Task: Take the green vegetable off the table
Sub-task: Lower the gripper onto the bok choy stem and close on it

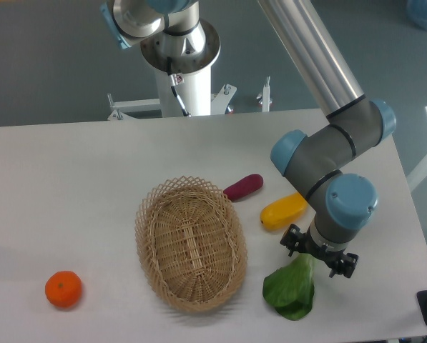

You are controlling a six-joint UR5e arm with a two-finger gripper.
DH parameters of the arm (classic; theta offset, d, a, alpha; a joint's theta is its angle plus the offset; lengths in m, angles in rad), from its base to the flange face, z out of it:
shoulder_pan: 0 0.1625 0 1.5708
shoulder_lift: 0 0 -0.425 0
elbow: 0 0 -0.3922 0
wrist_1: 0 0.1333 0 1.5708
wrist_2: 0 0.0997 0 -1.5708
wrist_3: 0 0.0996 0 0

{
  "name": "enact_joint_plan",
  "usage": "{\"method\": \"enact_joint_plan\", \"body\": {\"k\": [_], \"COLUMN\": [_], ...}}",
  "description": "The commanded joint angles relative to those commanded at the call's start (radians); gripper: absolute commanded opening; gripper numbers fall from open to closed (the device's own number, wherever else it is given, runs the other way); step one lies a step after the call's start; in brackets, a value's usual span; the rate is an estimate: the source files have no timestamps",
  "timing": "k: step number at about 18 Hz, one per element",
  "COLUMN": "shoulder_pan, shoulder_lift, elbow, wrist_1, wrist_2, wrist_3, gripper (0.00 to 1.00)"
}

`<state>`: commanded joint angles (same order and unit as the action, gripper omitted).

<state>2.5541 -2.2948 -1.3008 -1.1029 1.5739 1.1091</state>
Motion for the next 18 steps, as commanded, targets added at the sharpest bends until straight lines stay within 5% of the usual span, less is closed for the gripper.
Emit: {"method": "enact_joint_plan", "body": {"k": [4, 9, 16, 18], "shoulder_pan": [-0.009, -0.017, -0.018, -0.015], "shoulder_lift": [-0.012, -0.018, -0.009, -0.005], "elbow": [-0.002, -0.058, -0.043, -0.037], "wrist_1": [0.015, 0.126, 0.121, 0.120], "wrist_2": [0.006, 0.089, 0.141, 0.141], "wrist_3": [-0.002, -0.002, 0.002, 0.005], "gripper": [1.00, 0.99, 0.06, 0.04]}}
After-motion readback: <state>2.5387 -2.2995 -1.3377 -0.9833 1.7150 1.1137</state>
